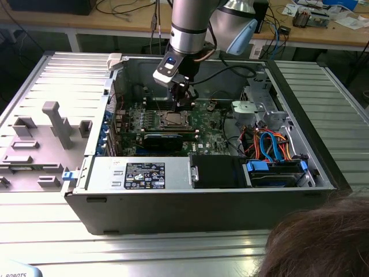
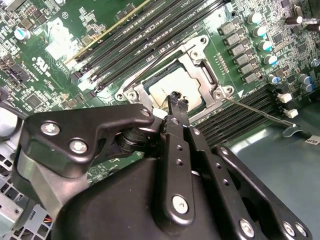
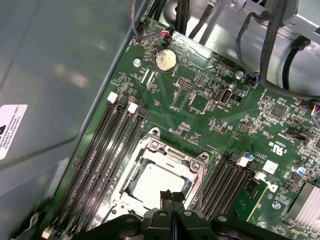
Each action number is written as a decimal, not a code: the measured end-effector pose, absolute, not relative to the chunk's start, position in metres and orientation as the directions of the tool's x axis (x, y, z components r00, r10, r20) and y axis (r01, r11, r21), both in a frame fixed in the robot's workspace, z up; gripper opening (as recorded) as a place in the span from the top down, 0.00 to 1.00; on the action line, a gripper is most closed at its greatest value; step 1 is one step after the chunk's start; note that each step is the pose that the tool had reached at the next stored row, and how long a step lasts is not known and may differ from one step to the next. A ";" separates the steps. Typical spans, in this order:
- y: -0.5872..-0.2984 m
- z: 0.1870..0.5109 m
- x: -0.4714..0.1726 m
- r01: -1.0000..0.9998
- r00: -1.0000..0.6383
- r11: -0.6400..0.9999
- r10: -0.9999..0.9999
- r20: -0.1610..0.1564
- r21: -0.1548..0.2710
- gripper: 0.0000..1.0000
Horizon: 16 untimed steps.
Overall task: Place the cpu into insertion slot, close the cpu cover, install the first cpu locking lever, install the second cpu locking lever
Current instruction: 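Install the first cpu locking lever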
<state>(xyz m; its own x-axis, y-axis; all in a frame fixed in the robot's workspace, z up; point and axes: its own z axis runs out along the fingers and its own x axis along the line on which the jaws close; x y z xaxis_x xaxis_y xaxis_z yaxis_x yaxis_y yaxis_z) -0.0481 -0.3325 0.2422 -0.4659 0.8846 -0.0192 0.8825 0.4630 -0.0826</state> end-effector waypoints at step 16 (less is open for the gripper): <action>-0.333 0.242 -0.048 0.834 -0.548 0.545 0.836 -0.019 -0.083 0.89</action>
<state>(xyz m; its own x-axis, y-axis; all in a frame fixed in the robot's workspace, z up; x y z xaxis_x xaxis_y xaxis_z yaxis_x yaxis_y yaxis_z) -0.0481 -0.3325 0.2422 -0.5482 0.8361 -0.0193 0.8343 0.5451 -0.0826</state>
